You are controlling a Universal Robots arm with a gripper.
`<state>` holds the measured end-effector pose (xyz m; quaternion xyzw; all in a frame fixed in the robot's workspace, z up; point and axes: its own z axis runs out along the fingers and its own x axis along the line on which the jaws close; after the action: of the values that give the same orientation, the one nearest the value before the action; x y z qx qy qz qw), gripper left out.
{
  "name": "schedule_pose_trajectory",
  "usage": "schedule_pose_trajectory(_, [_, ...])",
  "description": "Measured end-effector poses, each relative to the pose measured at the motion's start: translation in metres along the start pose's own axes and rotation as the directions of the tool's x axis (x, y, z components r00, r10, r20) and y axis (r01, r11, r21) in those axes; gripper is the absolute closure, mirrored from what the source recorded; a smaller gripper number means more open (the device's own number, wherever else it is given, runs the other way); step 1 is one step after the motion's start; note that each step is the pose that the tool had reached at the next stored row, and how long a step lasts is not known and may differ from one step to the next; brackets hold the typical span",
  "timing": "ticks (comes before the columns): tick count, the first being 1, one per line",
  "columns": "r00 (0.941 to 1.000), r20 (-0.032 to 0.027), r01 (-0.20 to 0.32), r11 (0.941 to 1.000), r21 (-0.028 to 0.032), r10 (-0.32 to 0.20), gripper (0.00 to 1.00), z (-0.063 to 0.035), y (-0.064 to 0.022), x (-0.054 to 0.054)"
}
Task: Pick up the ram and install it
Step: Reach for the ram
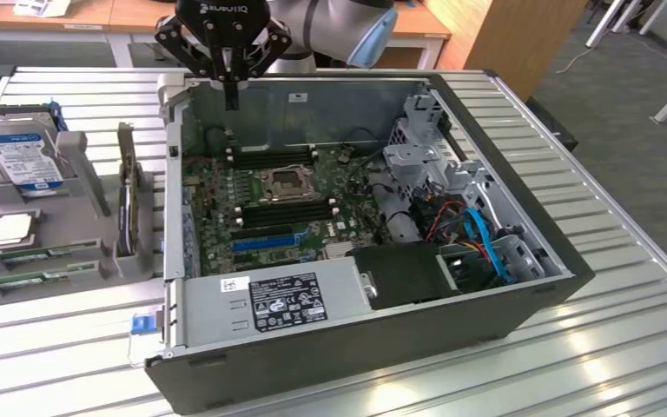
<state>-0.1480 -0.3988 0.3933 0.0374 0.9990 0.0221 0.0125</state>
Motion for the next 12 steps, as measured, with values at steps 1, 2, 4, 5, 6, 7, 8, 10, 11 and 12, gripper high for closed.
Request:
schedule_pose_trajectory(1, [1.0000,0.0001,0.000,1.0000,-0.0001,0.000,0.90,0.0000,-0.0001,0.001])
schedule_pose_trajectory(2, [1.0000,0.0000,0.000,1.0000,0.0001,0.000,0.90,-0.0001,-0.0002,0.002])
schedule_pose_trajectory(4, [1.0000,0.0000,0.000,1.0000,0.0001,0.000,0.90,-0.0001,-0.0003,0.004])
schedule_pose_trajectory(5, [1.0000,0.0000,0.000,1.0000,0.0000,0.000,0.90,-0.0001,-0.0004,0.005])
schedule_pose_trajectory(6, [1.0000,0.0000,0.000,1.0000,0.0000,0.000,0.90,-0.0002,-0.0005,0.006])
schedule_pose_trajectory(7, [1.0000,0.0000,0.000,1.0000,0.0000,0.000,0.90,-0.0002,-0.0005,0.007])
schedule_pose_trajectory(8, [1.0000,0.0000,0.000,1.0000,0.0000,0.000,0.90,-0.0002,-0.0007,0.009])
schedule_pose_trajectory(10, [1.0000,0.0000,0.000,1.0000,0.0000,0.000,0.90,-0.0003,-0.0010,0.013])
schedule_pose_trajectory(11, [1.0000,0.0000,0.000,1.0000,0.0000,0.000,0.90,-0.0003,-0.0010,0.014])
schedule_pose_trajectory(12, [1.0000,0.0001,0.000,1.0000,0.0000,0.000,0.90,-0.0003,-0.0011,0.016])
